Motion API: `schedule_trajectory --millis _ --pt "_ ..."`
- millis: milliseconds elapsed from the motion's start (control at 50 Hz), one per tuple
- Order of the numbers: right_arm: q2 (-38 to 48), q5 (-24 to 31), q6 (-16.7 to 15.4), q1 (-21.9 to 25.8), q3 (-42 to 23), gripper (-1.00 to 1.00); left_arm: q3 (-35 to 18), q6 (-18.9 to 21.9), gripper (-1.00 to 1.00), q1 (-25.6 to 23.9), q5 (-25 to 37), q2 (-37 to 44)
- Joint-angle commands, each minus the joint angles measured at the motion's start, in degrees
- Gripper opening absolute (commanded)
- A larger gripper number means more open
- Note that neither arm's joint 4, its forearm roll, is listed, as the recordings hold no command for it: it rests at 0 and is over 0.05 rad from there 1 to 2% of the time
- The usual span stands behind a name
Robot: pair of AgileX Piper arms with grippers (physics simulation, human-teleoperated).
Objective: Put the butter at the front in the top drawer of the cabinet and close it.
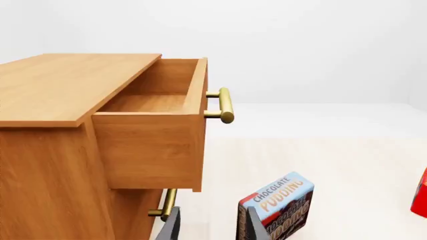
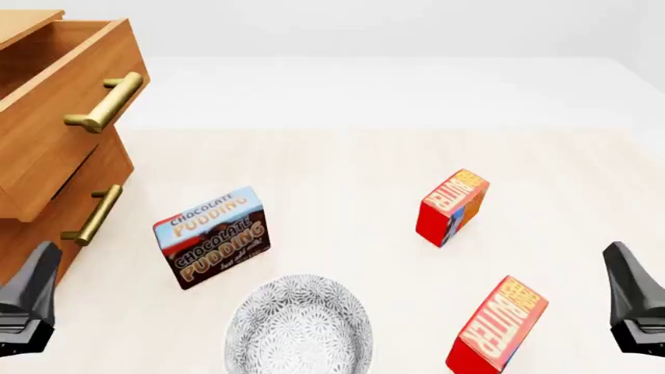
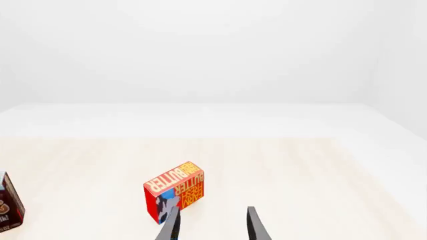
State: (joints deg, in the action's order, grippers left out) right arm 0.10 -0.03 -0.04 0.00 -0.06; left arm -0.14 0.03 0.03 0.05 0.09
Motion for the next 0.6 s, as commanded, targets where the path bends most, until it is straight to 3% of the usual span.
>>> schedule_trajectory --millis 20,400,420,500,540,600 --pt "0.16 -0.05 -0.11 0.02 -0.11 1.0 -0.42 0.1 1.0 0.15 0.3 0.11" --pt "0.1 -0.01 -0.12 0.02 -0.1 1.0 -0.72 1.03 1.0 0.44 0.11 -0.05" --pt "0.1 -0.01 -0.11 0.02 -0.1 1.0 -1.32 0.62 1.0 3.19 0.71 0.01" --pt "0.09 0.0 -0.12 0.02 -0.11 1.0 -3.23 -1.07 1.0 1.12 3.45 0.66" --pt "0.09 0.0 -0.11 0.02 -0.11 1.0 -4.07 0.71 1.0 2.14 3.51 3.18" --pt "0.08 0.02 -0.11 0.02 -0.11 1.0 -6.69 2.31 1.0 -1.12 6.27 2.08"
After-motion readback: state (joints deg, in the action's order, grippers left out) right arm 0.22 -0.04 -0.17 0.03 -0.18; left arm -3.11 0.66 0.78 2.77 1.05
